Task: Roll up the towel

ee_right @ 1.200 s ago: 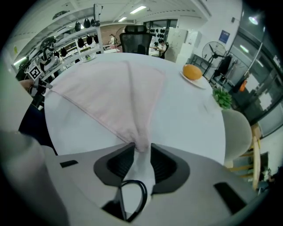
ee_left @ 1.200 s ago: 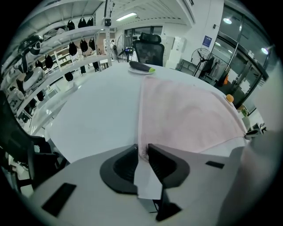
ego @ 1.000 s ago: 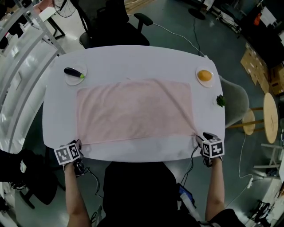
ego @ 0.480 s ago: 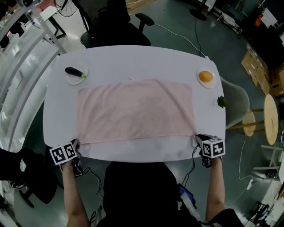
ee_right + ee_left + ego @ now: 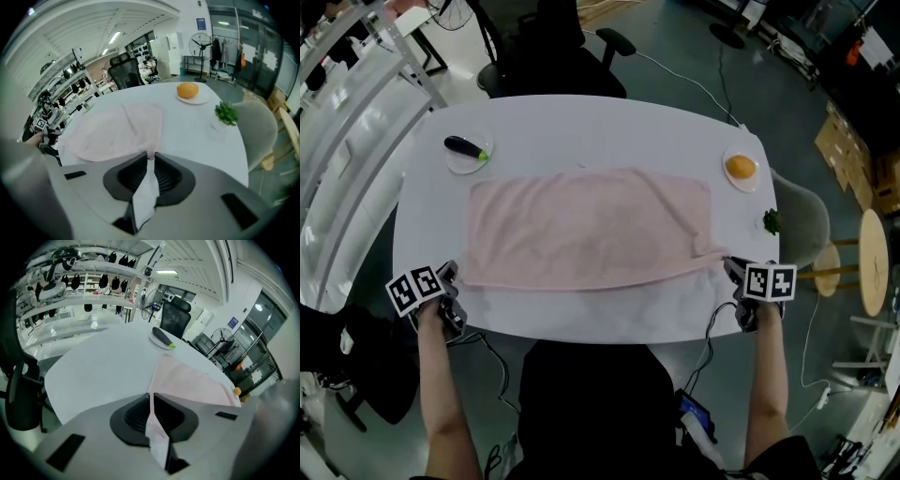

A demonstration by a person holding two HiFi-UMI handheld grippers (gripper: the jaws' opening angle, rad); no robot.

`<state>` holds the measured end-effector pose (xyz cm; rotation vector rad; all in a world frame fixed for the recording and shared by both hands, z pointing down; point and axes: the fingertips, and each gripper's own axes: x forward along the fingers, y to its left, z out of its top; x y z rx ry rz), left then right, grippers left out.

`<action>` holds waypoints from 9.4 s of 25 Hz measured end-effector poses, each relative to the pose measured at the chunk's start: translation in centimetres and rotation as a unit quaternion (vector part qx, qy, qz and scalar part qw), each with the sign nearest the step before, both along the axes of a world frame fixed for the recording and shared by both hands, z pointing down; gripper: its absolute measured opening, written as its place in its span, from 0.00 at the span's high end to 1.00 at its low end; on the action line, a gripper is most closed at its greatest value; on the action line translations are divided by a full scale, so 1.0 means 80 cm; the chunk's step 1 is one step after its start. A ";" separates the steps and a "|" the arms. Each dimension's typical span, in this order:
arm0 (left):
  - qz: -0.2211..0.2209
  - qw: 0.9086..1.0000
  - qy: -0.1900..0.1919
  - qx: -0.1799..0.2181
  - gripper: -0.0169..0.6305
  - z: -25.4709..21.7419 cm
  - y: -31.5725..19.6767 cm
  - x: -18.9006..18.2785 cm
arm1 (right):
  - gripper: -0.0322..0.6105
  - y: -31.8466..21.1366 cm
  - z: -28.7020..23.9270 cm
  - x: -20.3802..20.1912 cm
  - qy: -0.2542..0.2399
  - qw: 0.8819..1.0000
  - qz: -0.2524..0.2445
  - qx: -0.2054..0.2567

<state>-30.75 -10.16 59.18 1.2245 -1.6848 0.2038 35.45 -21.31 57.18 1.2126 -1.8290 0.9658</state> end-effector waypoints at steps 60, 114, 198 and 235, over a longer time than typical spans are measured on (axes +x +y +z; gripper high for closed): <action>0.326 0.925 -0.194 0.018 0.62 -0.020 -0.078 0.023 | 0.64 -0.085 -0.024 0.001 0.003 0.994 -0.055 0.092; 0.645 0.613 -0.453 -0.049 0.60 0.037 -0.009 0.071 | 0.59 0.040 0.060 0.000 0.348 0.805 -0.456 0.154; 0.704 0.559 -0.397 -0.185 0.93 0.086 -0.053 0.061 | 0.84 0.013 0.094 -0.001 0.215 0.879 -0.420 -0.066; 0.606 0.710 -0.348 -0.090 0.55 0.027 -0.089 0.026 | 0.58 -0.011 0.036 0.079 0.131 0.958 -0.253 -0.013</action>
